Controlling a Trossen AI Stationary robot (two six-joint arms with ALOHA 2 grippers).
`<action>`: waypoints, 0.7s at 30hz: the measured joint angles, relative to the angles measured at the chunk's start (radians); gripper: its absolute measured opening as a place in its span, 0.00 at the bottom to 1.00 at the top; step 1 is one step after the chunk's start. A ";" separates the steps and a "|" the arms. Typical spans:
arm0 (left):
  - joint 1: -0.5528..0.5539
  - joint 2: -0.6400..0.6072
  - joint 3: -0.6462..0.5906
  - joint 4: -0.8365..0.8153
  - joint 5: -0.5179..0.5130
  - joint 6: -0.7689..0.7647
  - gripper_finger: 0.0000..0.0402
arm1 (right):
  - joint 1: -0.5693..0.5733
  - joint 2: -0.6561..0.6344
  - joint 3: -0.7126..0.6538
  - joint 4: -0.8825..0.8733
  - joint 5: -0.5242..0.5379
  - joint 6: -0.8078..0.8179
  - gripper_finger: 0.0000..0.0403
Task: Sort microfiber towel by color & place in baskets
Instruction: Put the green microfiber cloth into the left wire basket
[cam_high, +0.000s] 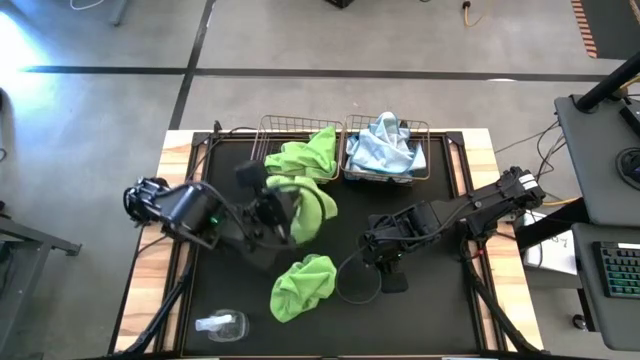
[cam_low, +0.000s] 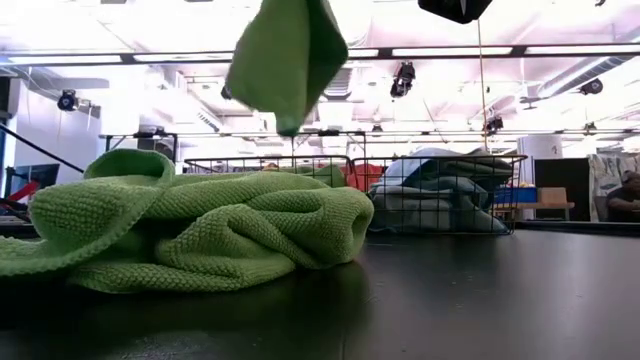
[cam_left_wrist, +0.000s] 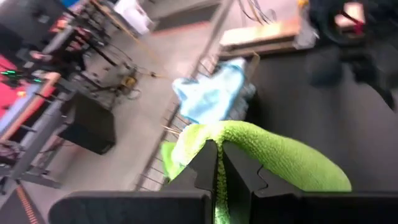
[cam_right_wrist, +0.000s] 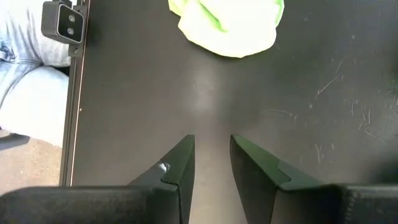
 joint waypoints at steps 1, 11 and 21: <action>0.009 0.000 0.023 0.000 -0.014 0.017 0.00 | 0.000 0.000 0.000 0.001 0.000 0.000 0.24; 0.169 -0.050 0.026 0.051 -0.083 0.115 0.00 | 0.000 0.000 0.000 0.014 0.000 0.000 0.24; 0.375 -0.050 0.024 0.054 -0.084 0.153 0.00 | 0.000 0.000 0.000 0.021 0.000 -0.011 0.24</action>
